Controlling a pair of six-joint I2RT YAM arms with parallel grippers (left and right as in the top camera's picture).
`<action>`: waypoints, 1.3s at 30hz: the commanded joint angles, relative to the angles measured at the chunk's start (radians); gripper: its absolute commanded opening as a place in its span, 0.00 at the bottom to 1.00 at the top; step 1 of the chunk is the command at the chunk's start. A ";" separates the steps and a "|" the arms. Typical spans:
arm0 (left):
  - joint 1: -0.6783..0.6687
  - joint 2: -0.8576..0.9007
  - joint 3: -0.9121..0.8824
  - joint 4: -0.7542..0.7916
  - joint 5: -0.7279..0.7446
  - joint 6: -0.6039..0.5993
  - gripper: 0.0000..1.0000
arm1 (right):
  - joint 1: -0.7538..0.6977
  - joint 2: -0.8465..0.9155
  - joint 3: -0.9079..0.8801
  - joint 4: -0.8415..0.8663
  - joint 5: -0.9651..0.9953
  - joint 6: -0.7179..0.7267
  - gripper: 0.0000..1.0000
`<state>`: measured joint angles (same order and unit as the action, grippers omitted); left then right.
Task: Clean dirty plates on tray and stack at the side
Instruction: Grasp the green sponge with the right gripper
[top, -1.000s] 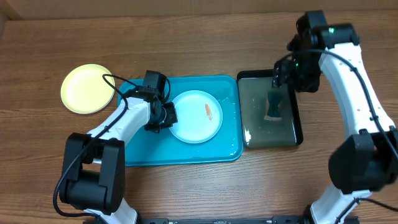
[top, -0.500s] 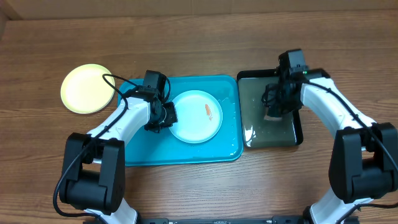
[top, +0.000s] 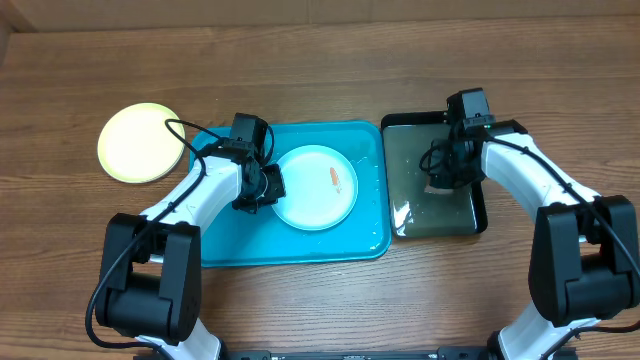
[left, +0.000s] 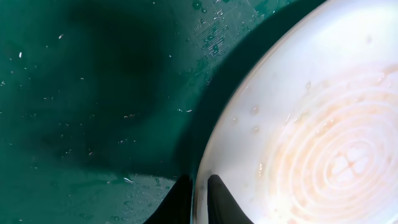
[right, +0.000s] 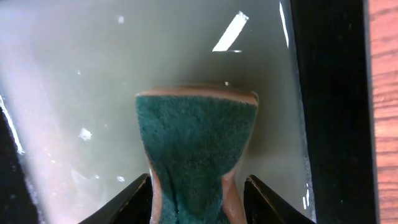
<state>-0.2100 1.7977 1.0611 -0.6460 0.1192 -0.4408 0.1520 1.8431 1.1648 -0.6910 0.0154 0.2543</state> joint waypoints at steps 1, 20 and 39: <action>-0.007 0.012 0.008 0.001 0.005 0.015 0.13 | 0.002 -0.018 -0.031 0.019 0.016 0.010 0.49; -0.006 0.013 0.008 0.005 0.005 0.016 0.18 | 0.001 -0.018 -0.037 0.033 -0.010 0.009 0.11; -0.010 -0.016 0.008 -0.003 -0.016 0.014 0.17 | 0.001 -0.018 -0.036 0.048 -0.009 0.008 0.09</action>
<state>-0.2100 1.7977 1.0611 -0.6464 0.1192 -0.4370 0.1520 1.8431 1.1347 -0.6498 0.0044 0.2611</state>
